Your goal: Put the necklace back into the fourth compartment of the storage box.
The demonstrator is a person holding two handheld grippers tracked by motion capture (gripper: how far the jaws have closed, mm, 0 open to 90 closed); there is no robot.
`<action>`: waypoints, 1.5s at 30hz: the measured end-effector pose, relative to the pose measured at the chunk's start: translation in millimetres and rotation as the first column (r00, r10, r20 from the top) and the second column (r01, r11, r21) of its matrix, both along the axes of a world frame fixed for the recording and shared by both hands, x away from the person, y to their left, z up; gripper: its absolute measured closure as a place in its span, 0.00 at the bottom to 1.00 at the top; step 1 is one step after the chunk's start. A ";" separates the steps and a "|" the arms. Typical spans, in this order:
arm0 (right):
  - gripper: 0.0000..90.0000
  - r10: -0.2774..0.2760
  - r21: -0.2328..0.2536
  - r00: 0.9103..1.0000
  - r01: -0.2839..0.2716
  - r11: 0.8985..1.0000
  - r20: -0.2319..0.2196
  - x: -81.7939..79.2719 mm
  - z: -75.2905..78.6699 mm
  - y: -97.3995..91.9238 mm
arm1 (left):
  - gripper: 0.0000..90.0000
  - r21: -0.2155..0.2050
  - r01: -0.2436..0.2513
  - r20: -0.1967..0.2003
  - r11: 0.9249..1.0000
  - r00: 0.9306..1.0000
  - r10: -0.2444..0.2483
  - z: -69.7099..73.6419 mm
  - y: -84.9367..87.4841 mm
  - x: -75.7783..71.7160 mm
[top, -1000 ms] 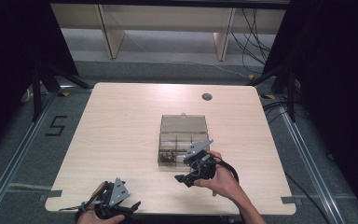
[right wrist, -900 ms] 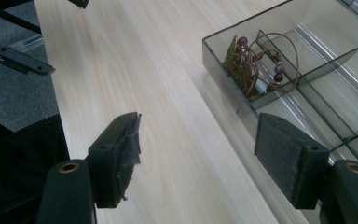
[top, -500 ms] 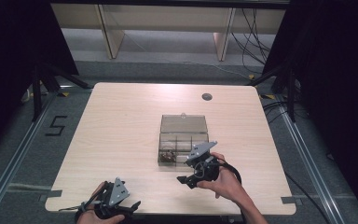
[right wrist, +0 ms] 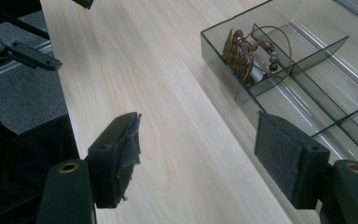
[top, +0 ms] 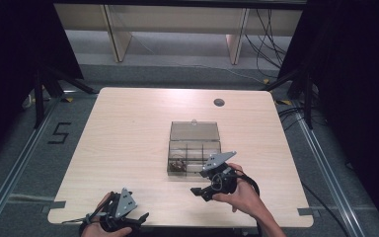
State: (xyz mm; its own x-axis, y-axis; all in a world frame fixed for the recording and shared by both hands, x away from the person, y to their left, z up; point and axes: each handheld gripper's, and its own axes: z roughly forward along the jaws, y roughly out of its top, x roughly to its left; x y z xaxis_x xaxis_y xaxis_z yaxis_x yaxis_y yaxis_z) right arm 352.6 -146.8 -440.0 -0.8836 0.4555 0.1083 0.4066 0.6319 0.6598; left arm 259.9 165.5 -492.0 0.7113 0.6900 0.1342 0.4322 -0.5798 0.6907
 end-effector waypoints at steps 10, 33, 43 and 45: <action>0.35 -0.015 0.015 1.000 0.015 1.000 -0.009 -2.9 -1.6 -5.7 | 0.18 0.012 0.009 0.009 1.000 1.000 -0.009 0.7 0.8 0.5; 0.35 -0.028 0.023 0.999 0.029 0.999 -0.021 -7.7 -9.3 -11.2 | 0.18 -0.004 0.002 0.001 1.000 1.000 -0.002 0.5 -0.2 0.2; 0.34 -0.024 0.030 0.999 0.025 0.999 -0.034 -8.5 -14.1 -15.9 | 0.18 0.004 -0.001 0.004 1.000 1.000 0.001 0.0 -0.4 -0.3; 0.34 -0.035 0.020 0.999 0.036 0.999 -0.032 -9.6 -14.3 -17.2 | 0.18 0.000 0.001 0.004 1.000 1.000 -0.001 0.2 -0.3 -0.2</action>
State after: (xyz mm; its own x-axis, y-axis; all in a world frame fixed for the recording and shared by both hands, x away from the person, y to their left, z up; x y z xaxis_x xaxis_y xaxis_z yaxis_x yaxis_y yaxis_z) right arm 343.0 -164.0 -454.3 -0.8629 0.4837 0.1461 0.4496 0.6030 0.6590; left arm 259.7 165.3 -491.8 0.7116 0.6891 0.1371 0.4289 -0.5805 0.6921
